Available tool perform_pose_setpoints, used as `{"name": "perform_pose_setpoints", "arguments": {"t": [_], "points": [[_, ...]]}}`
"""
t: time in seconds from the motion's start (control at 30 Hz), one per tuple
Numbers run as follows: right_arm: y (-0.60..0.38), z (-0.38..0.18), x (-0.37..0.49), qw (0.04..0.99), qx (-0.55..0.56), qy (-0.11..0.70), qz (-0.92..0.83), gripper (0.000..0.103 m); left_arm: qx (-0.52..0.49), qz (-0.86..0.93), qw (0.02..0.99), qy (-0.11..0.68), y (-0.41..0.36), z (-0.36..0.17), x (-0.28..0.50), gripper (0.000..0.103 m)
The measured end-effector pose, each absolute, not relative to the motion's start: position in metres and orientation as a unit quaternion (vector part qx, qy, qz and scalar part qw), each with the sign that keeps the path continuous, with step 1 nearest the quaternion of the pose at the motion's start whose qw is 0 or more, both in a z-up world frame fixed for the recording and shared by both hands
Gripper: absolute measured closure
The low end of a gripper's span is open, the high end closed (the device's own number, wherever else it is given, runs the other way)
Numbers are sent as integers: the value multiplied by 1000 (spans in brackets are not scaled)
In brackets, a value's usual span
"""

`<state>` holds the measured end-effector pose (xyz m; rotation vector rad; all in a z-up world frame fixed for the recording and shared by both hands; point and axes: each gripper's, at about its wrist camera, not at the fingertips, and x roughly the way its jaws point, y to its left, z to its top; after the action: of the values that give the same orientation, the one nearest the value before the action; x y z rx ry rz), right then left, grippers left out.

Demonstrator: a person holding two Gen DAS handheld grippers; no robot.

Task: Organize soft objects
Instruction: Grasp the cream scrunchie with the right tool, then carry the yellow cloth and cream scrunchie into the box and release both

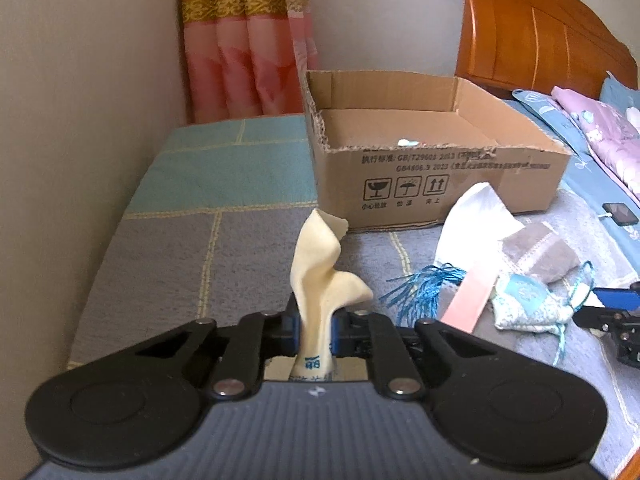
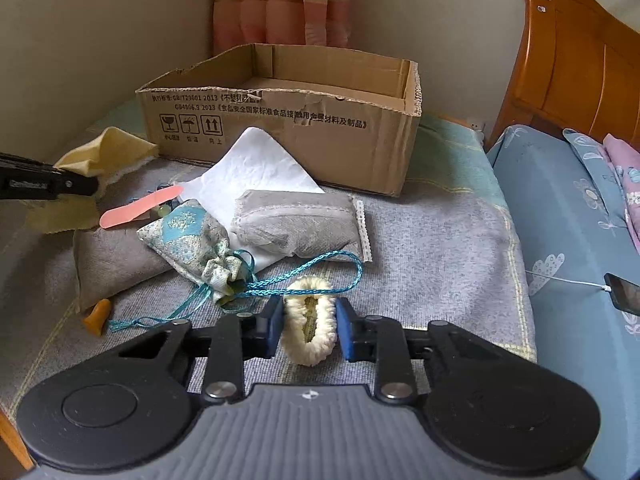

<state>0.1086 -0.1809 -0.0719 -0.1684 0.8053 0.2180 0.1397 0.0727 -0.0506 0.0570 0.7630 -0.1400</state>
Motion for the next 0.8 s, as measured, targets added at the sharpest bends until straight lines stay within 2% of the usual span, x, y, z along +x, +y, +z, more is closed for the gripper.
{"name": "perform_pose_setpoints", "arguments": {"t": [0.33,0.8], "points": [[-185,-63,100,910,-83,392,108,73,43,-90,929,357,71,-22,120,92],[-197,-52,88,911,-75,393,97,73,36,-100,922,372,65,-23,112,92]]}}
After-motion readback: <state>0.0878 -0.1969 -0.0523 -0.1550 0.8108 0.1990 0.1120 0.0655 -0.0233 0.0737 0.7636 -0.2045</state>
